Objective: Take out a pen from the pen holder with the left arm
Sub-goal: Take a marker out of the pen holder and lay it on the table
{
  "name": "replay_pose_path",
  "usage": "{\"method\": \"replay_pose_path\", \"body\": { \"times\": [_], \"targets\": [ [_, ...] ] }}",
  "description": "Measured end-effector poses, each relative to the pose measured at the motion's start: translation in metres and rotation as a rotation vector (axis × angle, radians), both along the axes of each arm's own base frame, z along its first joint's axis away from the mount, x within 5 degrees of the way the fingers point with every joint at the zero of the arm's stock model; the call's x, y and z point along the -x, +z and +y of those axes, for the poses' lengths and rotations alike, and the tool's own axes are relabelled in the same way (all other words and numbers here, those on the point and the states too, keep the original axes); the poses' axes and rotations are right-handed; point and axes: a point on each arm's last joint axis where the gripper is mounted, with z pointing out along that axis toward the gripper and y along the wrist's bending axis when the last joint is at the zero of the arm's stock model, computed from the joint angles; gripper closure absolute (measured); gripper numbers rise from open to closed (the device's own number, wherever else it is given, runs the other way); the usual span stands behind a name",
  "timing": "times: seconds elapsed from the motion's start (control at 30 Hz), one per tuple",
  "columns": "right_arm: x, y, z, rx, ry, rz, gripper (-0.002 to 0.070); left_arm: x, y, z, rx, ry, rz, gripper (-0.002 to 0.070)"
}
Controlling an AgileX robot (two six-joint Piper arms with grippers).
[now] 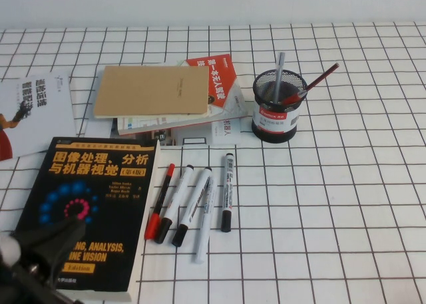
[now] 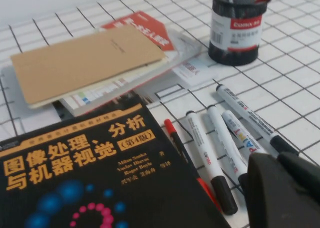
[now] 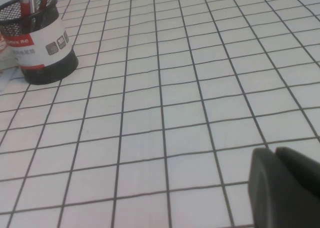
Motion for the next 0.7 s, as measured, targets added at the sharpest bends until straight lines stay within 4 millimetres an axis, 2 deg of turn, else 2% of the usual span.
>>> {"method": "replay_pose_path", "body": {
  "times": [0.17,0.3,0.5,0.7],
  "targets": [
    [0.0,0.0,0.0,0.0,0.0,0.0,0.0692,0.025,-0.028,0.019,0.035,0.039,-0.122,0.0674],
    [0.0,0.0,0.0,0.0,0.0,0.0,0.0692,0.035,-0.043,0.032,0.025,0.119,-0.156,0.0674],
    [0.0,0.0,0.0,0.0,0.0,0.0,0.0693,0.045,-0.06,0.048,0.068,0.321,-0.094,0.0674],
    [0.0,0.0,0.0,0.0,0.0,0.0,0.0692,0.054,-0.073,0.055,0.045,0.446,-0.017,0.0674]
  ]
}}
